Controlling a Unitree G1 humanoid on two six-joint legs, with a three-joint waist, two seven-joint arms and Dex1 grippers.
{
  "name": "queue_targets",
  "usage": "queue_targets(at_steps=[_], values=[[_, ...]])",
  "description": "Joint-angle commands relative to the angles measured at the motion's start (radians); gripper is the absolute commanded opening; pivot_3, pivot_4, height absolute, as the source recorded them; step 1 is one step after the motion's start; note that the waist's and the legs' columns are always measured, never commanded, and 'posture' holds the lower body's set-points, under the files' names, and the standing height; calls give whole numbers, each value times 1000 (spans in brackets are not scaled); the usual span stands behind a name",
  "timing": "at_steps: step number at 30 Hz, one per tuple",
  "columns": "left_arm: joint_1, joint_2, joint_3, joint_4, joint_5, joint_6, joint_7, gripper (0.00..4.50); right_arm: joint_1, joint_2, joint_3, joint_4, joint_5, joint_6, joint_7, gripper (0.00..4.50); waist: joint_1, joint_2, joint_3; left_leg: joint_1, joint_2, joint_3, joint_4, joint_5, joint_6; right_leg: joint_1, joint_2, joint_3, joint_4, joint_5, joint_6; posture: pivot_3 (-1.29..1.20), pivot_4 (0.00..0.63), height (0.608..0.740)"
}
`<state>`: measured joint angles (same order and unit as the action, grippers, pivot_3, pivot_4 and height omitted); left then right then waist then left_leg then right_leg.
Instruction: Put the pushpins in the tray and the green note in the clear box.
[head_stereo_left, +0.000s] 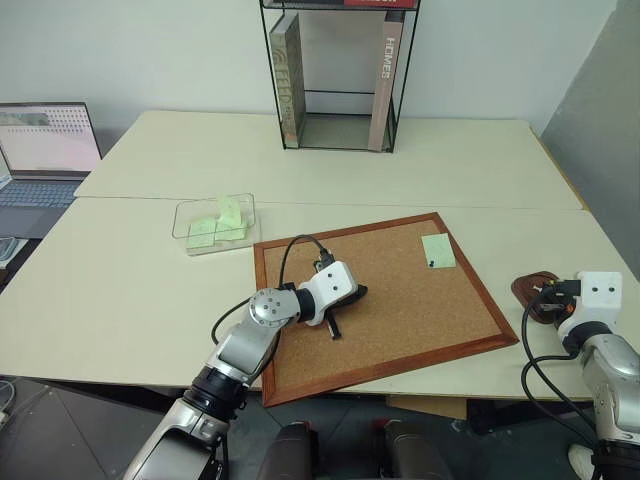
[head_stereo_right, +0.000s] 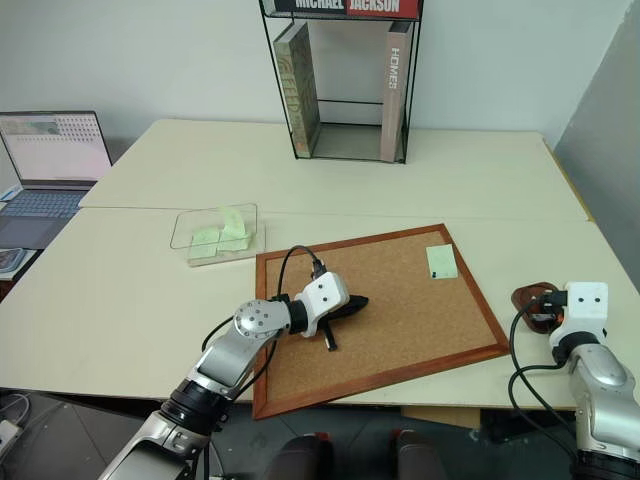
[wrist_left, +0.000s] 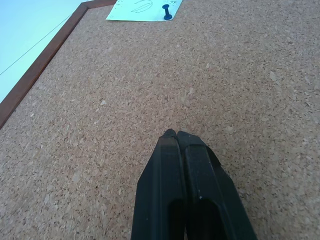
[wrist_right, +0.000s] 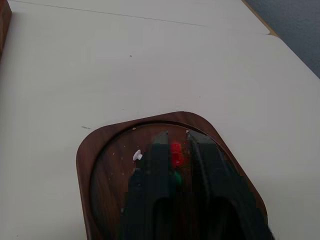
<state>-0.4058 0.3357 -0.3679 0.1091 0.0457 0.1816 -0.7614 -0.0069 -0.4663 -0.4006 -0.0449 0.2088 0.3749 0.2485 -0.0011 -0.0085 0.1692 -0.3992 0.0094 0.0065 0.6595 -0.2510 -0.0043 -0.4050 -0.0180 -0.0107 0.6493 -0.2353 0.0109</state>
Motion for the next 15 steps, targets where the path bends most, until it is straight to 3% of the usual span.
queue_targets(at_steps=[1,7,12,15], values=[[22,3,-48,46,33,18,-21,0,-3,-17,-21,-48,-2,5,-13,1723,0,0,0,0,0,0,0,0,0,0,0,0,0,0,0,0,150,740],[27,5,-46,44,36,16,-20,0,-14,-5,-39,-48,8,-42,-26,3005,0,0,0,0,0,0,0,0,0,0,0,0,0,0,0,0,150,740],[31,6,-46,41,38,15,-20,0,-42,26,-51,-125,110,-97,39,3981,0,1,0,0,0,0,0,0,0,0,0,0,-1,0,0,0,150,740],[30,5,-47,43,38,14,-20,0,-69,30,-66,-138,162,-105,62,3981,0,1,0,0,0,0,0,0,0,0,1,0,-1,0,0,0,150,740]])
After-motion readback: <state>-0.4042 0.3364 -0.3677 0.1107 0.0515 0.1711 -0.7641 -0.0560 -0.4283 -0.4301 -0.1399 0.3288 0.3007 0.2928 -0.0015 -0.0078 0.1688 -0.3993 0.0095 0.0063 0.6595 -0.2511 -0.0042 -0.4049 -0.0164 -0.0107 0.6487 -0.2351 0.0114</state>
